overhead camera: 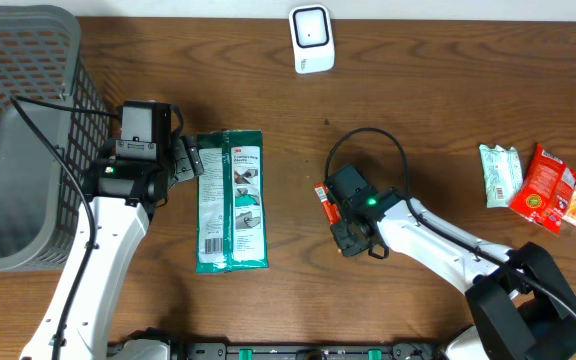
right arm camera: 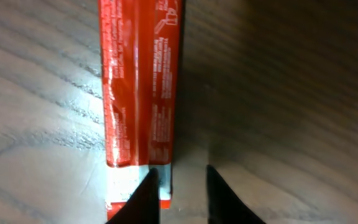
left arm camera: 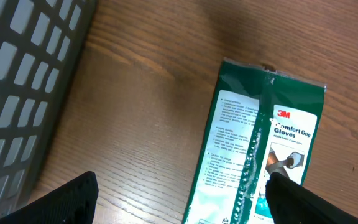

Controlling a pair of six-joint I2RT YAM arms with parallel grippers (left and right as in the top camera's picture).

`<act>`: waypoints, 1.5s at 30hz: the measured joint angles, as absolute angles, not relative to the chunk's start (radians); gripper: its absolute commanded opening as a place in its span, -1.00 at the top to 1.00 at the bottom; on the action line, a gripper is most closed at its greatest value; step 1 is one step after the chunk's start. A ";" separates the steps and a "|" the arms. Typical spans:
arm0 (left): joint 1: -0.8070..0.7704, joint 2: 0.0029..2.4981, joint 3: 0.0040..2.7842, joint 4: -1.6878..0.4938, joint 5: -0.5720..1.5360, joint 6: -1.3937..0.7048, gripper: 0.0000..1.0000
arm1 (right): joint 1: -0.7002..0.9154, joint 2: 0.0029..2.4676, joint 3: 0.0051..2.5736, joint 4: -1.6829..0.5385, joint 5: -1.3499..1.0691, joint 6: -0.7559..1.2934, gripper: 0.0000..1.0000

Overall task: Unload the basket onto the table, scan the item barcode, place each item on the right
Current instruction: 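Drag the red stick packet right and down with the right gripper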

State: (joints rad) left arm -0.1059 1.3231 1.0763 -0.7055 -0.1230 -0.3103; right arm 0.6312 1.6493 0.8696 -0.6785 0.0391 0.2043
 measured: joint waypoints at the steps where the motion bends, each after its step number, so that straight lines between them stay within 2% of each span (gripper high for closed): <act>1: -0.106 1.323 1.076 -0.706 -0.123 -0.310 -0.73 | 0.631 1.649 0.874 -0.689 0.038 0.203 0.39; 4: -0.106 1.323 1.076 -0.706 -0.123 -0.310 -0.73 | 0.631 1.649 0.925 -0.741 0.025 0.201 0.38; 9: -0.106 1.323 1.076 -0.706 -0.123 -0.310 -0.74 | 0.646 1.649 0.991 -0.774 -0.011 0.236 0.50; 12: -0.106 1.323 1.076 -0.706 -0.123 -0.310 -0.73 | 0.689 1.649 0.990 -0.781 0.003 0.283 0.47; 17: -0.106 1.323 1.076 -0.706 -0.123 -0.310 -0.74 | 0.765 1.673 0.962 -0.759 0.116 0.356 0.31; 28: -0.105 1.323 1.076 -0.706 -0.123 -0.311 -0.74 | 0.781 1.768 0.966 -0.692 0.210 0.387 0.38; 35: -0.106 1.323 1.076 -0.706 -0.123 -0.310 -0.74 | 0.781 1.769 0.969 -0.691 0.187 0.392 0.63; 38: -0.106 1.323 1.076 -0.706 -0.123 -0.310 -0.73 | 0.778 1.770 0.974 -0.699 0.176 0.395 0.80; 40: -0.106 1.323 1.076 -0.706 -0.123 -0.310 -0.73 | 0.763 1.767 0.975 -0.709 0.158 0.390 0.98; 45: -0.106 1.323 1.076 -0.706 -0.123 -0.310 -0.73 | 0.670 1.702 0.975 -0.717 0.045 0.379 0.98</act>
State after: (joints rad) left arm -0.1059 1.3231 1.0763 -0.7055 -0.1230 -0.3103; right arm 0.6704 1.7016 0.9749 -0.7170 0.0448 0.3794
